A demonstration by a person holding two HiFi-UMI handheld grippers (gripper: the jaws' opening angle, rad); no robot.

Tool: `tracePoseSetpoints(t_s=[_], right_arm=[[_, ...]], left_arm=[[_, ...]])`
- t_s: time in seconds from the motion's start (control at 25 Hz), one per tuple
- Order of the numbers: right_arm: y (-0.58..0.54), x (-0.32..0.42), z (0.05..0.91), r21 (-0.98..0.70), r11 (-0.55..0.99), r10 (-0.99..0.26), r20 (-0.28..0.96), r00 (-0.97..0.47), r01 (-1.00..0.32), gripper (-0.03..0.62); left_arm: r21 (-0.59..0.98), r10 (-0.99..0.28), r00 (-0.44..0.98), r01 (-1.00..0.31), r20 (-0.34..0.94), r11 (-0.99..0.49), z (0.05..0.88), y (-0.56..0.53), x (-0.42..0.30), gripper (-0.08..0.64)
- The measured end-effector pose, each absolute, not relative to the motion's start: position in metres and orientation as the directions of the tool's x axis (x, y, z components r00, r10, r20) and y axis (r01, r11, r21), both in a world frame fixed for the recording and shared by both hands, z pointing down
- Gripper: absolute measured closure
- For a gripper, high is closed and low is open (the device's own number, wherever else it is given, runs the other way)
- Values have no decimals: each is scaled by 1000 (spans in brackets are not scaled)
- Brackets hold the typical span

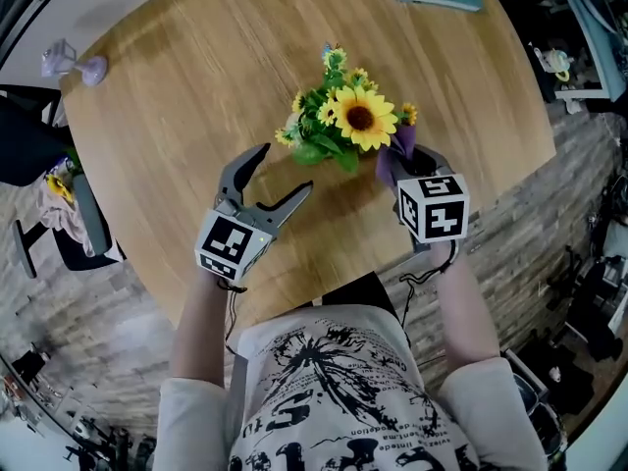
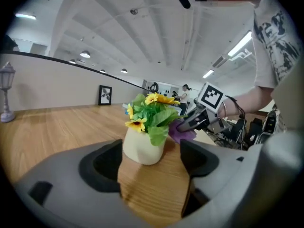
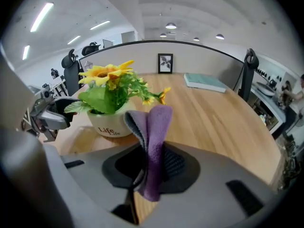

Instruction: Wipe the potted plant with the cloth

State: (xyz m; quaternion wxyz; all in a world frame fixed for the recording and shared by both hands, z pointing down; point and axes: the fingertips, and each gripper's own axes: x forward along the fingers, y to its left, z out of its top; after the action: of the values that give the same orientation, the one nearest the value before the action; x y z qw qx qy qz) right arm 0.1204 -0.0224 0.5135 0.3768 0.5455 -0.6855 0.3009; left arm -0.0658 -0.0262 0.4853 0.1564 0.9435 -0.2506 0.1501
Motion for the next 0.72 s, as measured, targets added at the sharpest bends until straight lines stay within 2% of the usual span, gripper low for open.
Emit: tracePoseSetpoints(t_s=[0.08, 0.2, 0.48, 0.72], right_arm=[[-30, 126, 515, -3, 221, -528, 840, -122, -975, 511], [-41, 132, 518, -6, 220, -531, 838, -125, -975, 511], [-59, 133, 524, -23, 246, -523, 839, -153, -969, 509], [-65, 134, 526, -55, 248, -511, 841, -179, -967, 509]], left_arm=[[208, -410, 850, -490, 331, -847, 483, -36, -53, 73], [182, -366, 866, -443, 341, -878, 489, -48, -38, -30], [129, -265, 897, -328, 353, -936, 501, -66, -11, -30], [43, -191, 891, -228, 412, -973, 515, -73, 9, -29]])
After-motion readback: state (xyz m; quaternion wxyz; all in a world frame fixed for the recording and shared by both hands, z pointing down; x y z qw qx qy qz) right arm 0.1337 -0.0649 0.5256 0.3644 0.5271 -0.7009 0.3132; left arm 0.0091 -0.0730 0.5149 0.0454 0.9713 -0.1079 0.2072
